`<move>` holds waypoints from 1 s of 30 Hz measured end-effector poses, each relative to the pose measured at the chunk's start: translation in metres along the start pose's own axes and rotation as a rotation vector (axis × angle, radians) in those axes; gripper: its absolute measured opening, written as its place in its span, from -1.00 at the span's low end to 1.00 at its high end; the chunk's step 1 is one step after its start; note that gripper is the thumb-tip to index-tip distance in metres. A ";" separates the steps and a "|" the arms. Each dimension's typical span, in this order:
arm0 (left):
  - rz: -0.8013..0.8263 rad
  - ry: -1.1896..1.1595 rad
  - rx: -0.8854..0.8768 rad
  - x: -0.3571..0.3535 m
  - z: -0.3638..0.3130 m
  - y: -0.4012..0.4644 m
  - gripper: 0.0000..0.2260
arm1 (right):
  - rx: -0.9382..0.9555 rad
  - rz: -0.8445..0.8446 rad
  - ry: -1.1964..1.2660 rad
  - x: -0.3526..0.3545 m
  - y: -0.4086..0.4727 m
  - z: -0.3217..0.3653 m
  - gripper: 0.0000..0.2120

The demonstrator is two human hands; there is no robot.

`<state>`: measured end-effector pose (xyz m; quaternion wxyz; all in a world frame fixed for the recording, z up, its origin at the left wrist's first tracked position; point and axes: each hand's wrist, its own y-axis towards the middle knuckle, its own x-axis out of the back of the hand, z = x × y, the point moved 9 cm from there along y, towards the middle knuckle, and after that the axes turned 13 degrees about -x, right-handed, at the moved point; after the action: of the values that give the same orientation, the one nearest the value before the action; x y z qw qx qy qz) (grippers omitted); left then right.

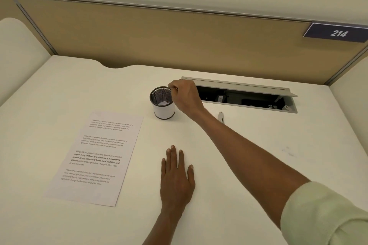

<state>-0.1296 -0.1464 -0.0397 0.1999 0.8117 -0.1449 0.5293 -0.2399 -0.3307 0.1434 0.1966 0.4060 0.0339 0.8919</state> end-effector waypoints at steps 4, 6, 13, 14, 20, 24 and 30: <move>-0.013 -0.004 -0.006 0.001 0.001 0.000 -0.46 | -0.150 -0.183 0.139 0.043 -0.049 -0.059 -0.77; -0.015 -0.007 -0.008 0.001 0.001 0.000 -0.45 | -0.228 -0.222 0.140 0.060 -0.074 -0.096 -0.76; 0.004 -0.027 0.000 0.001 0.000 0.001 -0.40 | -0.395 -0.339 0.068 0.115 -0.138 -0.199 -0.76; 0.006 -0.028 0.002 0.001 0.001 0.000 -0.40 | -0.413 -0.346 0.039 0.120 -0.146 -0.211 -0.77; 0.011 -0.026 0.001 0.002 0.001 -0.001 -0.37 | -0.354 -0.237 -0.550 0.123 -0.172 -0.265 -0.62; 0.035 -0.020 0.013 0.001 0.001 -0.001 -0.36 | -0.441 -0.039 -0.746 0.113 -0.177 -0.304 -0.21; 0.027 -0.024 0.005 0.002 0.000 0.000 -0.37 | -0.516 0.016 -0.791 0.128 -0.182 -0.332 -0.10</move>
<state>-0.1289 -0.1467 -0.0383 0.1887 0.8166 -0.1570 0.5224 -0.5022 -0.0819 -0.0276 0.2820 0.6527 -0.2695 0.6494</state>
